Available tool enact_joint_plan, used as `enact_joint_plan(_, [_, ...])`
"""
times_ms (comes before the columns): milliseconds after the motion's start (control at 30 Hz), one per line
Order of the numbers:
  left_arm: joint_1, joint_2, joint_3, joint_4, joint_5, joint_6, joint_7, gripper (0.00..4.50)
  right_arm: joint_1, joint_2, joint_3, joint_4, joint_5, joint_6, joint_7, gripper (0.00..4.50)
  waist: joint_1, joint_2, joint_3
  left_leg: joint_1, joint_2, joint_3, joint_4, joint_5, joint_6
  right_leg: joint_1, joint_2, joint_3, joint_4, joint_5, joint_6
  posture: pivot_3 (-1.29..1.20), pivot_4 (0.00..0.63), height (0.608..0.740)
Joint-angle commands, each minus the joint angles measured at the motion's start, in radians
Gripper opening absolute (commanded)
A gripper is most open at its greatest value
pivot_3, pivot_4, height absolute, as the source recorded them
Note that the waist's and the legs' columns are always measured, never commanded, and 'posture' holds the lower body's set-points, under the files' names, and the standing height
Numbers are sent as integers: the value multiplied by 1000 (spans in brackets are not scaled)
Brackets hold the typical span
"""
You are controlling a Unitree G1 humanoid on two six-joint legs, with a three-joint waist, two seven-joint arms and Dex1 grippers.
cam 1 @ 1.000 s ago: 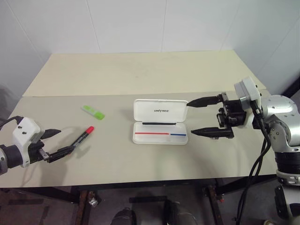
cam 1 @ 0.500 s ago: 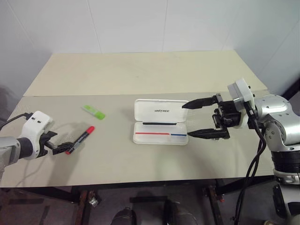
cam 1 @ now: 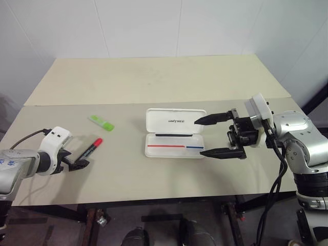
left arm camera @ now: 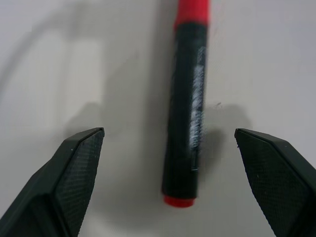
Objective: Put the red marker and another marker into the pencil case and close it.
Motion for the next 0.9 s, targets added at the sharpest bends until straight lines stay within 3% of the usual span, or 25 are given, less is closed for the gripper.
enact_joint_plan(33, [-44,-11,-17,26,17,-11,7,4500,8,0,-31,-52,33,0,-19,4484,2,0,0,0,0,0,0,0,0,0,0,0,0,0,0,0,150,740])
enact_joint_plan(233, [-64,-29,-49,75,15,-16,-14,4500,12,2,-34,-77,47,1,-48,4484,19,0,0,0,0,0,0,0,0,0,0,0,0,0,0,0,150,740])
enact_joint_plan(267, [-65,-33,-47,79,9,-13,-20,4315,12,2,-34,-80,49,2,-53,4496,20,0,0,1,0,0,0,0,0,0,0,0,0,0,0,0,150,740])
enact_joint_plan(367, [-62,-29,-51,80,4,-10,-36,3582,12,-1,-37,-89,54,3,-62,4500,21,0,0,1,0,0,0,0,0,0,0,0,0,0,0,0,150,740])
enact_joint_plan(667, [-52,-14,-54,61,5,-7,-57,716,5,-2,-31,-87,54,0,-73,4500,21,0,0,1,-1,0,0,0,1,0,-1,0,0,0,0,0,150,740])
enact_joint_plan(900, [-30,-1,-16,-44,-47,-35,-124,577,3,3,-22,-66,43,-10,-67,4500,20,0,0,0,0,0,0,0,1,0,-1,0,0,0,0,0,150,740])
